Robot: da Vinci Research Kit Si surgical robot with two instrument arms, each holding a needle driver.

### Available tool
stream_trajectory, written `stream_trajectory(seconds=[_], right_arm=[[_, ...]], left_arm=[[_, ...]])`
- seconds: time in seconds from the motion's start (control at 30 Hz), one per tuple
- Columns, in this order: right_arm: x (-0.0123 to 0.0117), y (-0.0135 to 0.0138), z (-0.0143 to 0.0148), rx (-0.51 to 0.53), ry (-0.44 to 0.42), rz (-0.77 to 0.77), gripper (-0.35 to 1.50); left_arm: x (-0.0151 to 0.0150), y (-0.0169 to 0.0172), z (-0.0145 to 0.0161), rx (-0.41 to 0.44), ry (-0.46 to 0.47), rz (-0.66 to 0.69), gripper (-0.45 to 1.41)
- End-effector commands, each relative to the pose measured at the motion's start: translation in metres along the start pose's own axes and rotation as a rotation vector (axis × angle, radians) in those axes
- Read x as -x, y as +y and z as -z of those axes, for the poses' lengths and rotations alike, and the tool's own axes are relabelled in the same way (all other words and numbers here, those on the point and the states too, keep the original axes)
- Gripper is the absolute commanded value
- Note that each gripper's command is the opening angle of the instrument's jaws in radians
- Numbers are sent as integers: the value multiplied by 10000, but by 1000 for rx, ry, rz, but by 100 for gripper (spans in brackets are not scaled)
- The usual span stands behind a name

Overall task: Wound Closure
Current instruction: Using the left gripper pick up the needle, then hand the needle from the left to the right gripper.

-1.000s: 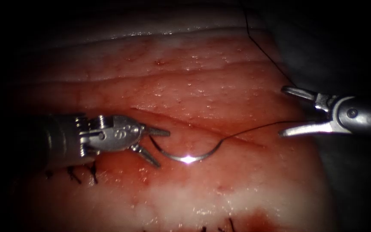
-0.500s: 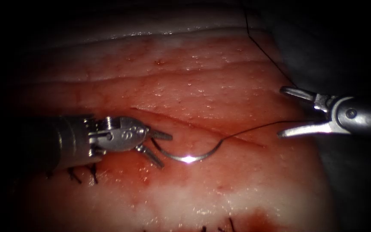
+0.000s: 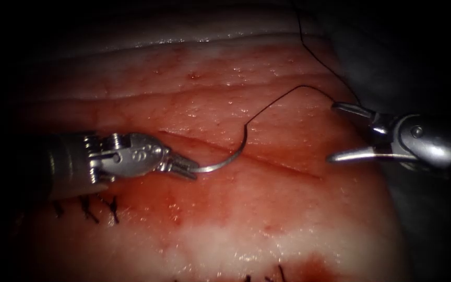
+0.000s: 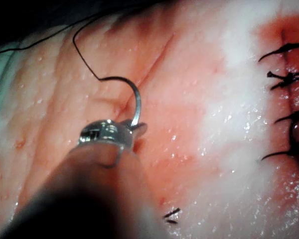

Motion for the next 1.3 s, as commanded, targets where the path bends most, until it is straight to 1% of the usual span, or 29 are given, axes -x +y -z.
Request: stream_trajectory(seconds=[0.03,0.1,0.13,0.17,0.2,0.27,0.33,0.4,0.43,0.47,0.6,0.63,0.67,0.73,0.8,0.83,0.93,0.97,1.0,1.3], right_arm=[[0,-8,-17,0,9,-86,83],[-3,-14,-28,16,9,-254,90],[-3,-14,-28,16,9,-254,90],[-3,-15,-30,21,8,-290,90],[-4,-15,-34,33,9,-344,92],[-4,-15,-36,35,12,-380,92],[-4,-12,-39,49,21,-448,104],[-4,-9,-41,62,56,-504,112],[-3,-5,-44,74,77,-547,115],[-3,-5,-44,74,77,-547,115],[-2,-1,-47,117,78,-584,117],[-1,0,-47,153,63,-585,122],[-1,1,-48,169,54,-585,122],[0,4,-49,189,42,-592,122],[2,7,-52,212,34,-600,125],[4,8,-54,231,24,-606,129],[7,7,-59,258,6,-606,134],[8,7,-63,276,0,-607,136],[8,7,-63,276,0,-607,136],[4,2,-81,303,-2,-619,137]], left_arm=[[-4,-4,-3,-20,11,-6,-45],[-19,-2,12,-113,40,-17,-45],[-19,-2,12,-113,40,-17,-45],[-21,-1,14,-131,45,-18,-45],[-25,3,18,-167,53,-28,-45],[-27,5,19,-212,41,-47,-45],[-29,8,20,-294,9,-95,-45],[-30,9,19,-353,-8,-134,-45],[-31,9,19,-397,-16,-170,-45],[-31,9,19,-397,-16,-170,-45],[-35,12,18,-506,-68,-237,-45],[-37,14,18,-545,-96,-264,-45],[-39,16,18,-565,-111,-282,-45],[-41,18,17,-595,-129,-307,-45],[-44,21,16,-625,-153,-347,-45],[-47,24,15,-654,-177,-377,-45],[-51,26,14,-700,-204,-410,-45],[-53,28,14,-730,-221,-434,-45],[-53,28,14,-730,-221,-434,-45],[-61,36,9,-836,-296,-529,-45]])
